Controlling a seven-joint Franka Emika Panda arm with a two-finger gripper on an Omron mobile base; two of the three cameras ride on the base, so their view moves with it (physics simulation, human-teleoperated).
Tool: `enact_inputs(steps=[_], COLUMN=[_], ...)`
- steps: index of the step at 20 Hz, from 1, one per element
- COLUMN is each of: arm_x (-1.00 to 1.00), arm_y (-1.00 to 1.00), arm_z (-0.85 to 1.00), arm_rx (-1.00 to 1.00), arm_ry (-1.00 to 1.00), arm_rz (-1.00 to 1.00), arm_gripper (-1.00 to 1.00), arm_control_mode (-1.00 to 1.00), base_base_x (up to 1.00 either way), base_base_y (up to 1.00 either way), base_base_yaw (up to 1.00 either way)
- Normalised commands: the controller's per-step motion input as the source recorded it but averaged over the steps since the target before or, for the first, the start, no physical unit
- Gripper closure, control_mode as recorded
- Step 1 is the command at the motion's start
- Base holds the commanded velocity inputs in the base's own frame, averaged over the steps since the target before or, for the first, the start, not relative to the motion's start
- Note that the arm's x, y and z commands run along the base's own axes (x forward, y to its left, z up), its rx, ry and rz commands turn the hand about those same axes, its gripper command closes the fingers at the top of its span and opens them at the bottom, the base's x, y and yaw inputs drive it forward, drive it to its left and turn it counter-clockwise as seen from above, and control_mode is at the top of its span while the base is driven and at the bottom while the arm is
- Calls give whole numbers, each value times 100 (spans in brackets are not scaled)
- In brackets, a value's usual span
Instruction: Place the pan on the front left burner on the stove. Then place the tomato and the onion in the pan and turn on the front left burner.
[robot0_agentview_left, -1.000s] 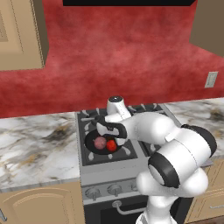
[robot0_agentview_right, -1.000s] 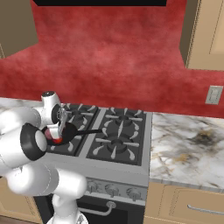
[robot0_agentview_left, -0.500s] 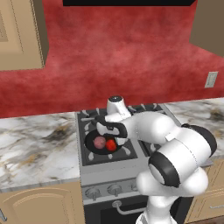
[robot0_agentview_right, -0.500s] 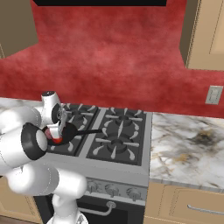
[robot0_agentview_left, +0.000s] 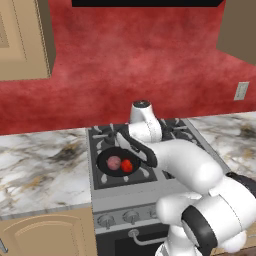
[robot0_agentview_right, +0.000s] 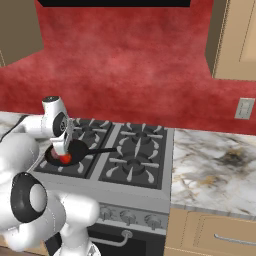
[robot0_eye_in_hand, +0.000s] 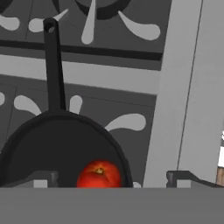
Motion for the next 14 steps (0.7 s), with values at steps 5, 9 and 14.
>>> enact_inputs(steps=[5, 9, 14], arm_x=[-67, -63, -52], arm_y=[-27, -21, -5], arm_z=[59, 57, 65], arm_rx=[4, 3, 3], arm_ry=[-3, 0, 0], arm_rz=[7, 8, 4], arm_gripper=[-100, -100, -100], arm_control_mode=[-100, -100, -100], base_base_x=[0, 0, 0], base_base_y=[0, 0, 0], base_base_yaw=[0, 0, 0])
